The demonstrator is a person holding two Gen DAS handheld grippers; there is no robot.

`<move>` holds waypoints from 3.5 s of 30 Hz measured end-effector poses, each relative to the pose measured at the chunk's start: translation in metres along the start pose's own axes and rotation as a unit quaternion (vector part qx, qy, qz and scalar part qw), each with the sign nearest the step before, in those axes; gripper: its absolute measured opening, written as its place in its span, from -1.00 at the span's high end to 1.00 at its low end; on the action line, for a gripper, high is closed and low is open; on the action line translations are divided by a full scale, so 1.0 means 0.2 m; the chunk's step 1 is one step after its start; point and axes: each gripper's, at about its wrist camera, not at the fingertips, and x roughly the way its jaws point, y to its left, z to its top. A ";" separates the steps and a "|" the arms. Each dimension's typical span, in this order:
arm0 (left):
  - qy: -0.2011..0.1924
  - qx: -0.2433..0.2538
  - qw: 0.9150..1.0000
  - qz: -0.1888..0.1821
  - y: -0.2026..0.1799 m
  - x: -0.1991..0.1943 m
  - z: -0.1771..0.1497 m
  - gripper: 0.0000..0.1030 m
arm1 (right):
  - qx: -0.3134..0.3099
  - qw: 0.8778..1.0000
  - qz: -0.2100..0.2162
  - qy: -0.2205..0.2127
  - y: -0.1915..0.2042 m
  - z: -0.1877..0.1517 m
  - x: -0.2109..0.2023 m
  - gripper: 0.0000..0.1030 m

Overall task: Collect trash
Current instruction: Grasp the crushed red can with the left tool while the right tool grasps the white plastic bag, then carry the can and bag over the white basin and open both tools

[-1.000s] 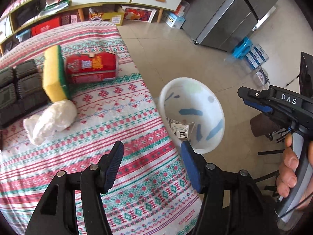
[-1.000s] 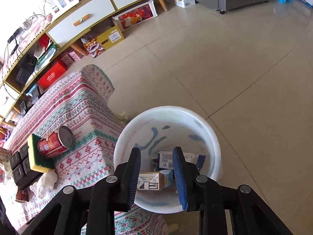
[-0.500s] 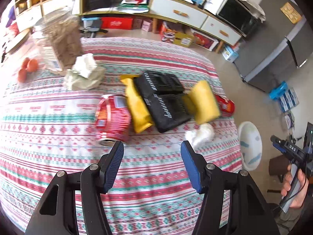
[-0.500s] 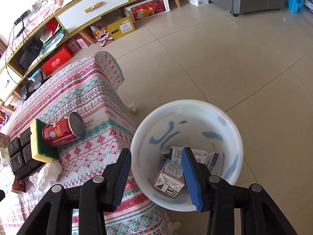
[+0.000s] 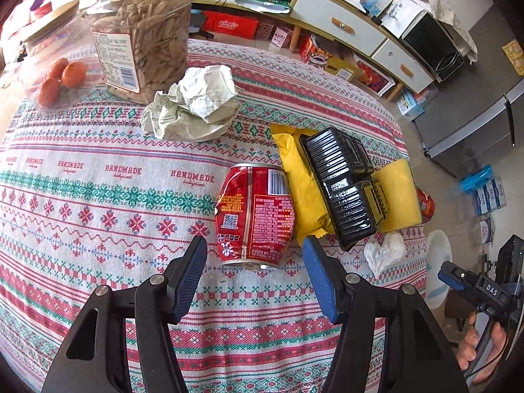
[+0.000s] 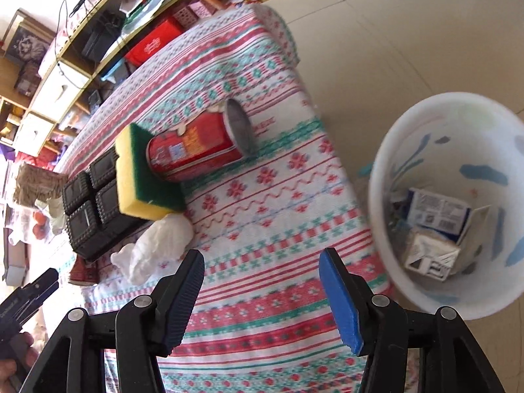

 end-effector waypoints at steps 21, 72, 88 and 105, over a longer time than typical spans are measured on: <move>0.019 0.030 0.999 0.034 -0.08 0.27 0.06 -0.24 | 0.066 0.995 0.064 0.025 0.28 -0.01 0.41 -0.22; -0.086 -0.029 0.992 -0.085 -0.03 -0.46 -0.39 -0.21 | 0.018 0.993 0.080 -0.082 0.03 -0.01 -0.26 0.55; -0.003 0.099 0.982 -0.160 -0.84 -0.20 -0.56 -0.21 | 0.212 0.964 0.028 -0.155 -0.74 0.06 -0.63 0.54; 0.081 0.158 0.966 -0.189 -1.69 0.40 -0.68 -0.21 | 0.293 0.942 0.054 -0.154 -0.98 0.00 -0.66 0.14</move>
